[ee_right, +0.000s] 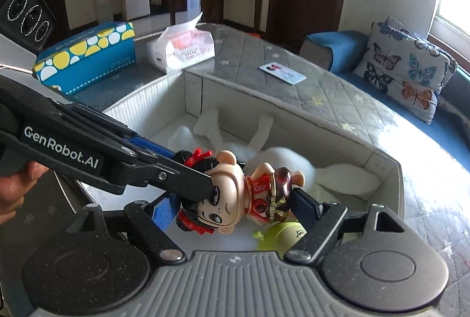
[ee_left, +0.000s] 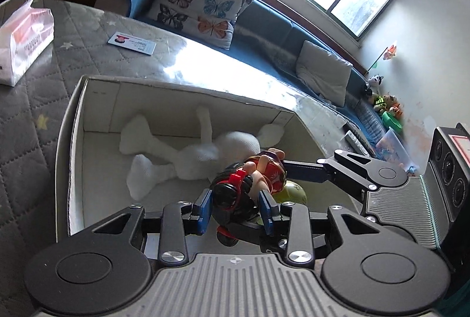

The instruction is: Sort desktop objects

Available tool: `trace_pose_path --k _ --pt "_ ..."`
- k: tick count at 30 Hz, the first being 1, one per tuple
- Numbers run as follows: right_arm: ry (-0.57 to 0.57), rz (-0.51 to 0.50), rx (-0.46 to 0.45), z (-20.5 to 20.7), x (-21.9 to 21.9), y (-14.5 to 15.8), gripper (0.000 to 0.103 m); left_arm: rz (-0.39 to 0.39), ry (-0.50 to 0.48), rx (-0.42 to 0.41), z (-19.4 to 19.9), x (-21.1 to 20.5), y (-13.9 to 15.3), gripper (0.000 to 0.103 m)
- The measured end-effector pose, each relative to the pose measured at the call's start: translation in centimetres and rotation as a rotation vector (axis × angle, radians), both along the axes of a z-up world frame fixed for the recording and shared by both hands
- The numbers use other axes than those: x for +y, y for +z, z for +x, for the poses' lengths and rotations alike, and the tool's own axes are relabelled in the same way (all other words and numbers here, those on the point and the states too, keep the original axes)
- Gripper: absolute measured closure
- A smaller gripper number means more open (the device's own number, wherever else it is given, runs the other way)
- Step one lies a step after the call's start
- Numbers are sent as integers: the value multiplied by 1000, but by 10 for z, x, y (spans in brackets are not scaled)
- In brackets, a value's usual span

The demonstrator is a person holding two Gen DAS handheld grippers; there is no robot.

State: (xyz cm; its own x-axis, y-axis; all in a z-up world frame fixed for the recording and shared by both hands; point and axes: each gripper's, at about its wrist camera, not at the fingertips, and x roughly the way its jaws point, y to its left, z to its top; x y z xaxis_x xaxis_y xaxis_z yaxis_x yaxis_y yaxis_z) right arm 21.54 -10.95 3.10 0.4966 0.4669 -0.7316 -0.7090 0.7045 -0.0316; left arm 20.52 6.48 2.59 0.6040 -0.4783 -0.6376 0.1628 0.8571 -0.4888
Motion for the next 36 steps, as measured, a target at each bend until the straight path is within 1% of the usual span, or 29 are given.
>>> trace_pose_path --k 3,6,13,17,22,26,29,33,36 --pt "2 -4 26 1 -1 -4 20 6 7 10 1 0 -2 66" --pt "-4 -9 29 0 -2 -6 20 12 6 9 -2 3 -3 66" --pt "-32 30 13 -9 -14 6 19 10 10 -27 -10 4 7 66" --pt "-59 84 -23 -27 -30 20 19 7 9 -58 -20 4 17 66" --pt "-80 118 -89 -58 -47 35 19 16 -7 -110 -42 -2 29 66" --pt "-94 147 -120 -84 -58 43 19 28 -24 -150 -62 -8 38 66" --pt "-94 154 -127 -103 -63 43 19 34 -44 -169 -76 -15 41 66" --pt "-107 150 -121 -120 -65 35 19 60 -78 -181 -91 -28 39 66" --pt "-123 148 -106 -129 -68 27 20 76 -115 -165 -96 -40 32 66"
